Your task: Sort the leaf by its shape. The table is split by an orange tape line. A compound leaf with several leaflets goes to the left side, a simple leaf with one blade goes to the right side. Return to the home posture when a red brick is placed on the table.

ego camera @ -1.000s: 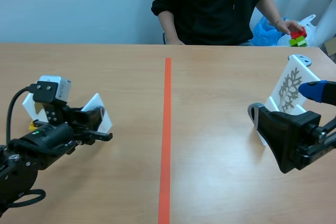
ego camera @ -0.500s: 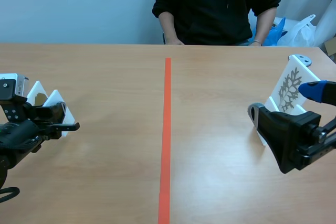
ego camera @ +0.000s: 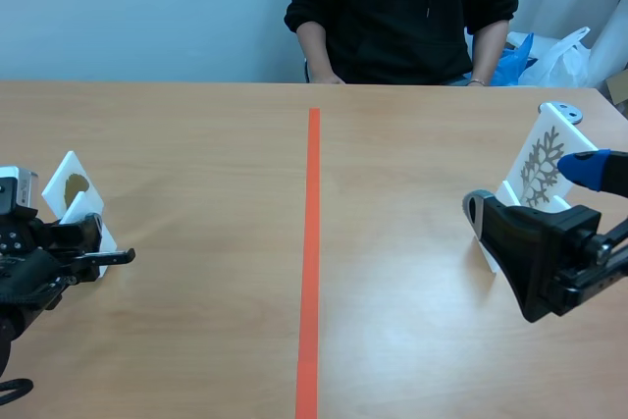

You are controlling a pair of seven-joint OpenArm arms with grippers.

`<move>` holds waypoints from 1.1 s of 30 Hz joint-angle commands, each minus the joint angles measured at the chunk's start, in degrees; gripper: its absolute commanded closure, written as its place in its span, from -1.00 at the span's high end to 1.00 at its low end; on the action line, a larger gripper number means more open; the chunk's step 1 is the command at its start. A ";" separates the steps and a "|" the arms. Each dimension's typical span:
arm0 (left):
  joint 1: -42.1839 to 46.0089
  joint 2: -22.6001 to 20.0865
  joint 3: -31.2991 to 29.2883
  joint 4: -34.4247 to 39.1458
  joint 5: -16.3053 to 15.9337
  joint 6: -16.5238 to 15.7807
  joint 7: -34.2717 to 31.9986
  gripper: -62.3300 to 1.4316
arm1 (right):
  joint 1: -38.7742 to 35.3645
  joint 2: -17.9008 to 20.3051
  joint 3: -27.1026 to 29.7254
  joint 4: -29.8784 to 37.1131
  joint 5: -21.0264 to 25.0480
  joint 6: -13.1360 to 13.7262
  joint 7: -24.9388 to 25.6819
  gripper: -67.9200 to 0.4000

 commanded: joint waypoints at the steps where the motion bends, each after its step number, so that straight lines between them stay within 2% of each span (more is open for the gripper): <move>1: -0.20 -0.02 -0.48 0.37 -0.39 -0.07 -0.87 -0.57 | 0.68 0.00 0.66 0.42 1.11 0.00 1.03 1.00; 4: -0.20 -0.04 -0.48 -0.39 -0.37 -0.04 -0.96 -0.47 | 0.68 0.00 0.66 0.42 1.46 0.00 1.01 1.00; 8: -0.20 -0.07 -0.48 -0.74 -0.37 -0.04 -0.94 -0.47 | 0.68 0.00 0.66 0.42 1.46 0.00 1.01 1.00; 12: -0.20 -0.24 -0.50 -0.74 -0.37 -0.07 -1.36 -0.33 | 0.68 0.00 0.66 0.42 1.46 0.00 1.03 1.00; 19: -0.20 -1.88 -1.51 1.86 -0.37 -0.07 -1.42 -0.33 | 0.68 0.00 0.66 0.42 1.46 0.00 1.03 1.00; 25: 0.37 -4.42 -2.32 6.78 -0.79 -0.33 2.25 -0.33 | 0.68 0.00 0.66 0.42 1.46 0.00 1.03 1.00; 27: 1.38 -5.11 -2.36 9.42 -2.10 -0.70 2.73 -0.33 | 0.68 0.00 0.66 0.42 1.44 0.00 1.03 1.00; 31: 4.79 -5.90 -2.78 16.57 -2.29 -1.14 3.28 -0.33 | 0.68 0.00 0.66 0.42 1.44 0.00 1.03 1.00; 33: 6.95 -5.95 -3.26 20.76 -2.27 -1.16 3.39 -0.21 | 0.68 0.00 0.66 0.42 1.44 0.00 1.03 1.00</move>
